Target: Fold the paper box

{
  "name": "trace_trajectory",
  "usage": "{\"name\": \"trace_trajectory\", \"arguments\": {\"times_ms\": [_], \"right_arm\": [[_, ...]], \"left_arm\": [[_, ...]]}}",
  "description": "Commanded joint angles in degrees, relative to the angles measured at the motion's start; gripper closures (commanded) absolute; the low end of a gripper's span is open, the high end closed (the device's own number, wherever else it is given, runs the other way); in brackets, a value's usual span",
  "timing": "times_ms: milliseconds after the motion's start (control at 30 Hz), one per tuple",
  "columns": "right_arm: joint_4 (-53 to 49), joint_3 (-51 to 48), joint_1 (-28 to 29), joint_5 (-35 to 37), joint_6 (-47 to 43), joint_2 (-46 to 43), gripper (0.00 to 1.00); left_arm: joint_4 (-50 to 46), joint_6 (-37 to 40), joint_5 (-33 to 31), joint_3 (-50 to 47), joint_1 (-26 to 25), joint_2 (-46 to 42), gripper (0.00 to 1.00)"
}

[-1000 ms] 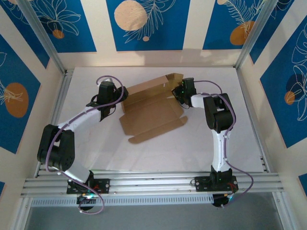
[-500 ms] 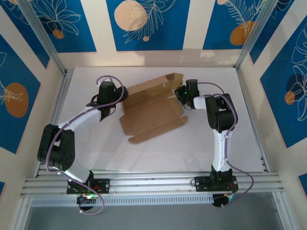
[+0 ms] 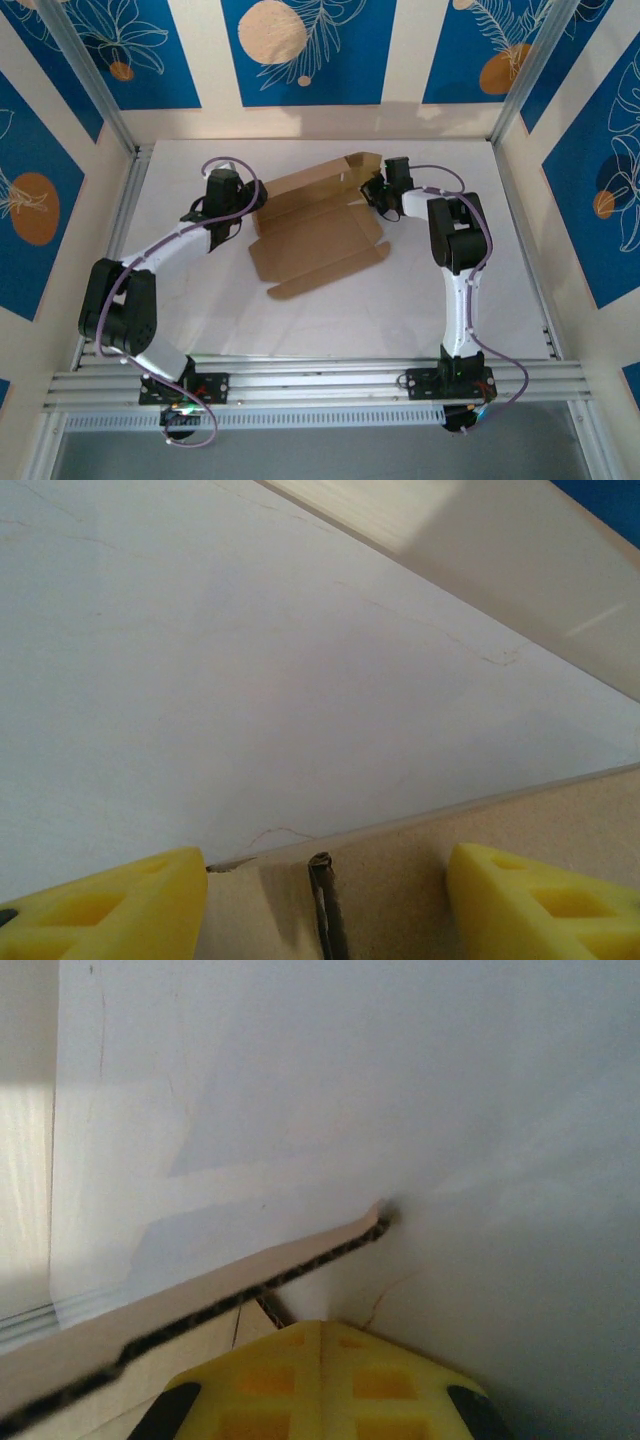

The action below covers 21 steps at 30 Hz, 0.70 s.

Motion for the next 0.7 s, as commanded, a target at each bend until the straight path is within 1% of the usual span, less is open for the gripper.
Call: {"name": "trace_trajectory", "arguments": {"times_ms": [0,200,500,667], "right_arm": [[3.37,-0.78,0.65,-7.62,0.39,1.79,0.97],[13.23,-3.02,0.11,-13.53,3.29,1.11,0.97],[13.12,-2.78,0.51,-17.84,1.09,1.07,0.97],[17.27,-4.31,1.41,-19.35,2.33,2.04,0.97]], "left_arm": [[-5.22,1.71,1.00,0.19,-0.53,2.29,0.35],[-5.24,1.76,1.08,0.14,-0.53,2.39,0.35],[-5.22,1.61,1.08,0.30,-0.53,2.51,0.35],[-5.30,1.66,1.02,0.16,-0.53,2.52,0.36]]}}
